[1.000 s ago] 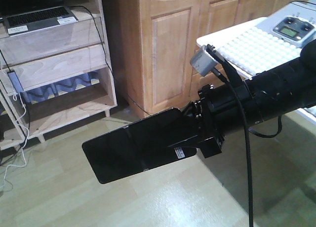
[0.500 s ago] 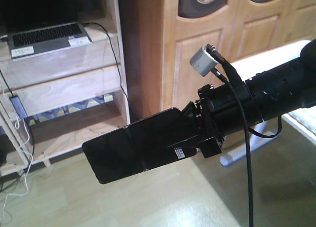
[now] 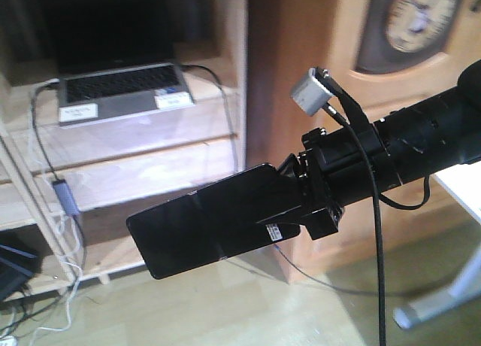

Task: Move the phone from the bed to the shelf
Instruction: 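Hold the phone while the base drives to the wooden shelf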

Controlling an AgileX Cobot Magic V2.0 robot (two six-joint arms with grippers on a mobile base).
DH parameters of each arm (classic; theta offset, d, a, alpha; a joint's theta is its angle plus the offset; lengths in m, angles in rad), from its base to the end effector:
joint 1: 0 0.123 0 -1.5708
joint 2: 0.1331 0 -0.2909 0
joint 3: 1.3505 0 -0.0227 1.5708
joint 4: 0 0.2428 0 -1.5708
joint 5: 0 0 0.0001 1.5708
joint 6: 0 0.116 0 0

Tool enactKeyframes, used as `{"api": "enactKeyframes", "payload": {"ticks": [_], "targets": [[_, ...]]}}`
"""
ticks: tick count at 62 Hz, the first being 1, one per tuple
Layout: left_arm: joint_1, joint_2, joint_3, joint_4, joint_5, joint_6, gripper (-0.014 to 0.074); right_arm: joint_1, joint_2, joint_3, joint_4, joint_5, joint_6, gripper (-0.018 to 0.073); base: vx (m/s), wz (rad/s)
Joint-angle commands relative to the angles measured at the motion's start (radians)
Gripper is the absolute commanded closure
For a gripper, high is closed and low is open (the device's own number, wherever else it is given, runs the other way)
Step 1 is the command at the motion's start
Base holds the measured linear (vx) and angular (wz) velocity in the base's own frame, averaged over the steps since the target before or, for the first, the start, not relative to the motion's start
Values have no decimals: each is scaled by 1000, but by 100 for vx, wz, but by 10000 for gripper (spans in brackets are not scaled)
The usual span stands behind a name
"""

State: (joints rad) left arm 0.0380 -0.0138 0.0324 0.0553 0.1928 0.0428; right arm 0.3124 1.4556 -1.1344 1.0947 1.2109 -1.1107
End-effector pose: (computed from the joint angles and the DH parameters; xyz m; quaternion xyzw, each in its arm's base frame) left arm 0.0668 0.0038 0.1825 0.0186 0.7493 0.0486 0.6602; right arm 0.2318 0.1763 0.3218 -0.4412 0.7449 0.4377 0.2429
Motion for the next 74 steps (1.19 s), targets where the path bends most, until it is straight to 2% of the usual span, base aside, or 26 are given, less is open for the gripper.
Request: {"api": "enactKeyframes", "payload": {"ticks": [1,32,74], "targets": [[0,-11,-26,-5,-71,-4,596,-2,-43,-24,87,79,-8,561,40,41],[0,-11,-26,-5,-71,-4,596,-2,-43,-24,87,79,-8,561,37,35],[0,-11,-26,-5,-71,-4,596,-2,-43,-24,87,79,-10,561,28,14]]}}
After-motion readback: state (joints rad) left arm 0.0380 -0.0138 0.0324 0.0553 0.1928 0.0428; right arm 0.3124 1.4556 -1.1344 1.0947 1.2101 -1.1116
